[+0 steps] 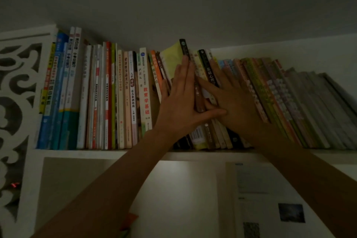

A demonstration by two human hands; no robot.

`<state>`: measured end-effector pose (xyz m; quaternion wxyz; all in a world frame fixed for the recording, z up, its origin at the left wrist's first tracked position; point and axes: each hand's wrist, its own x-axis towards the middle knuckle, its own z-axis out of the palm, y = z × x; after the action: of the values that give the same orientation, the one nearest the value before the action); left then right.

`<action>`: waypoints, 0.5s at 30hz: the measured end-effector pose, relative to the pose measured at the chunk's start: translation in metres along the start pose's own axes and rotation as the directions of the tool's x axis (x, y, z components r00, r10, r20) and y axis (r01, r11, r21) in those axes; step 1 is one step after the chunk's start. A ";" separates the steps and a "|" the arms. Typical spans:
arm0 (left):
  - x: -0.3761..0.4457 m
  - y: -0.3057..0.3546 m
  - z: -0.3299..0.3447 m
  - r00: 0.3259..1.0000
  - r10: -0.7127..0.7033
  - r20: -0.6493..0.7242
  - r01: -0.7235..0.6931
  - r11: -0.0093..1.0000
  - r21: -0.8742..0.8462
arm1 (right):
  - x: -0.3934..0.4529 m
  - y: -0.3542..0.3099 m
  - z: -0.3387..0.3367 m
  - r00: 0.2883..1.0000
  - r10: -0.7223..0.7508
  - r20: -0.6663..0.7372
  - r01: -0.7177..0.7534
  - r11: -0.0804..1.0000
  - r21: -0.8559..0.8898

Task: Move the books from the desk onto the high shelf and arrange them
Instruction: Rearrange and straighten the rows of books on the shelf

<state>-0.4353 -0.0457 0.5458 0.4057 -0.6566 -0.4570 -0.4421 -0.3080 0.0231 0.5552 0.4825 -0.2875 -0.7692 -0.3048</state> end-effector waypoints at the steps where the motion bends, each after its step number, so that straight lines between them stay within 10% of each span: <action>1: 0.000 -0.003 0.000 1.000 0.025 -0.005 -0.025 0.999 -0.020 | 0.000 0.000 0.001 1.000 -0.003 -0.007 0.003 1.000 0.001; 10: -0.012 -0.002 -0.004 0.985 -0.164 -0.047 0.137 0.923 -0.359 | -0.001 -0.001 0.000 0.999 -0.030 0.018 0.030 0.999 0.014; 15: -0.013 0.028 -0.016 0.945 -0.325 -0.028 0.216 0.688 -0.693 | -0.002 -0.006 0.000 0.999 -0.010 0.045 0.007 0.998 0.055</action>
<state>-0.4142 -0.0706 0.5337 0.0994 -0.6496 -0.3232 -0.6809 -0.3111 0.0190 0.5522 0.4715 -0.2777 -0.7892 -0.2789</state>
